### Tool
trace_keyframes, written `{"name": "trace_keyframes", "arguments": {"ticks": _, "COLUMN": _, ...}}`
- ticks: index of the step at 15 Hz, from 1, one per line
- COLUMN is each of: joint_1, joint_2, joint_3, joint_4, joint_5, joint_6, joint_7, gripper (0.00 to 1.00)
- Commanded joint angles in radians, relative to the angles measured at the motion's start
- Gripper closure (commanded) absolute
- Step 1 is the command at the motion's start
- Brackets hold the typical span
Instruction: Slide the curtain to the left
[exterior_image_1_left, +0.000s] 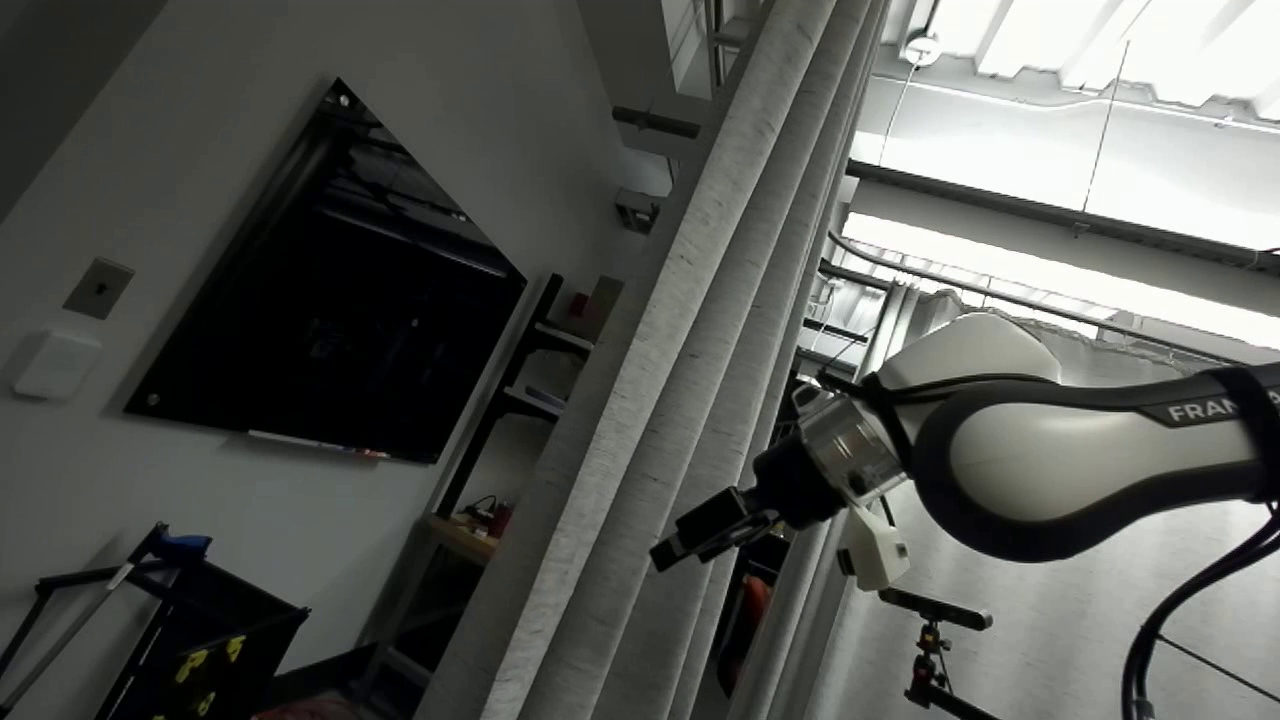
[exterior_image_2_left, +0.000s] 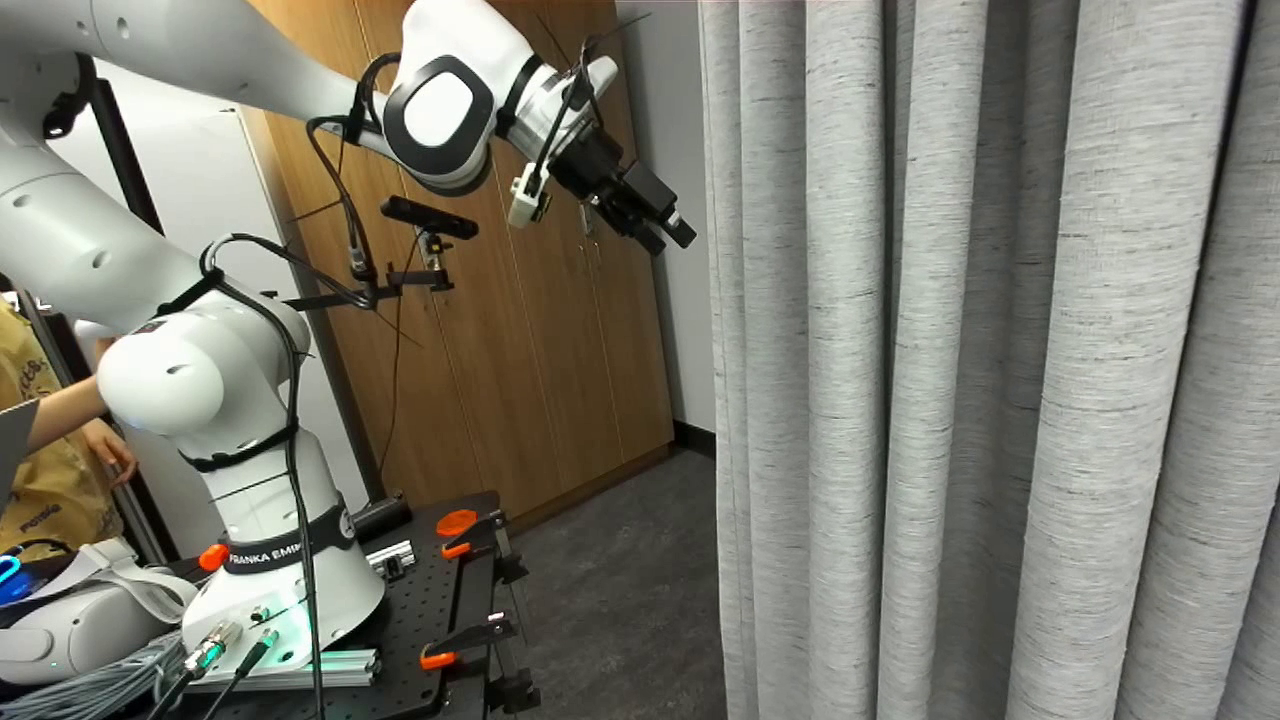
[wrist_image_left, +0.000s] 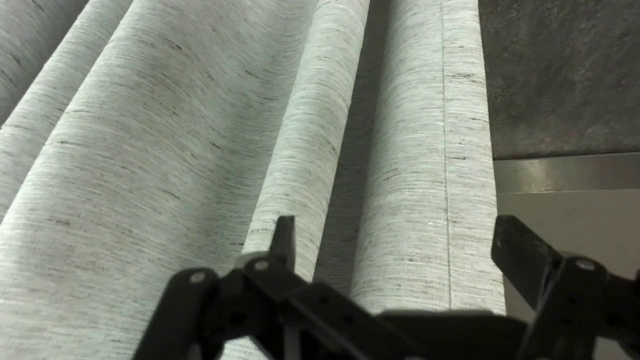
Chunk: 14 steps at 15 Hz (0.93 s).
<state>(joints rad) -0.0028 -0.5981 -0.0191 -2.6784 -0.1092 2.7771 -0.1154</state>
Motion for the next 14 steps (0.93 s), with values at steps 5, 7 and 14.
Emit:
{"name": "trace_keyframes", "arguments": {"ticks": 5, "joint_1": 0.0, "joint_2": 0.0, "joint_3": 0.001, "joint_4": 0.001, "joint_5": 0.001, "joint_6": -0.003, "joint_7": -0.001, "gripper": 0.0}}
{"name": "trace_keyframes", "arguments": {"ticks": 7, "joint_1": 0.0, "joint_2": 0.0, "joint_3": 0.001, "joint_4": 0.001, "joint_5": 0.001, "joint_6": -0.003, "joint_7": -0.001, "gripper": 0.0}}
{"name": "trace_keyframes", "arguments": {"ticks": 14, "joint_1": -0.015, "joint_2": -0.017, "joint_3": 0.018, "joint_4": 0.059, "joint_5": -0.013, "joint_6": -0.02, "joint_7": 0.008, "gripper": 0.0}}
